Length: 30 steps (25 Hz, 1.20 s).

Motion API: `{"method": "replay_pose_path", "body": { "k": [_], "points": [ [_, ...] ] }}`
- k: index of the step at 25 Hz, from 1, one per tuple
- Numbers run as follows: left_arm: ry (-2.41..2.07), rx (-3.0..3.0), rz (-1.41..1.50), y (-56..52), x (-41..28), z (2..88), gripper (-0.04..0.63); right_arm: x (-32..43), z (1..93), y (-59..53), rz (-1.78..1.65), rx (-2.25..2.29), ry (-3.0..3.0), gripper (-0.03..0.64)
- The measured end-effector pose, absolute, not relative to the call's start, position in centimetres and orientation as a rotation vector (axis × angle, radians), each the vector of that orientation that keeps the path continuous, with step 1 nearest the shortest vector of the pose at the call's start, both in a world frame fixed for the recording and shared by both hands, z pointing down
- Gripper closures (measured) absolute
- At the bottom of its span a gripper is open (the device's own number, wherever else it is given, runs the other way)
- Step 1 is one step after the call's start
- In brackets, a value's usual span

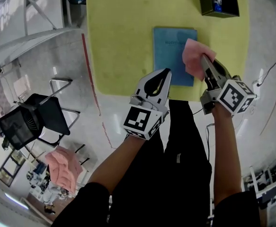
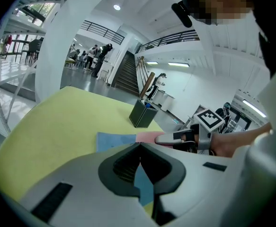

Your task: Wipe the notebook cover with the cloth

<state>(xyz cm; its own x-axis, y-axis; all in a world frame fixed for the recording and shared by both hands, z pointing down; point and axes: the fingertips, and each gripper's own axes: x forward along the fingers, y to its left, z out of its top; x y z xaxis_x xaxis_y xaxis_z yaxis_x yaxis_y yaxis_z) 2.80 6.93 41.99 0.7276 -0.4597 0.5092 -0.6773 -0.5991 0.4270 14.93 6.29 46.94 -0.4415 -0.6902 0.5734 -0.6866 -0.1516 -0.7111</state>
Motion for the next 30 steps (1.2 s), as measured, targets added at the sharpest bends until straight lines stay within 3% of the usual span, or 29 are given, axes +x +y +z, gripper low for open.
{"method": "replay_pose_path", "body": {
  "k": [11,30],
  "points": [
    [-0.975,2.28,0.411,5.1,-1.8,40.6,0.58,6.6,42.0,4.5,-1.597,-1.529,2.275,0.575],
    [-1.081,2.205,0.395,5.1,-8.6,41.9,0.58,-2.4,51.1,8.1,-1.98,-1.467,2.25,0.576]
  ]
}}
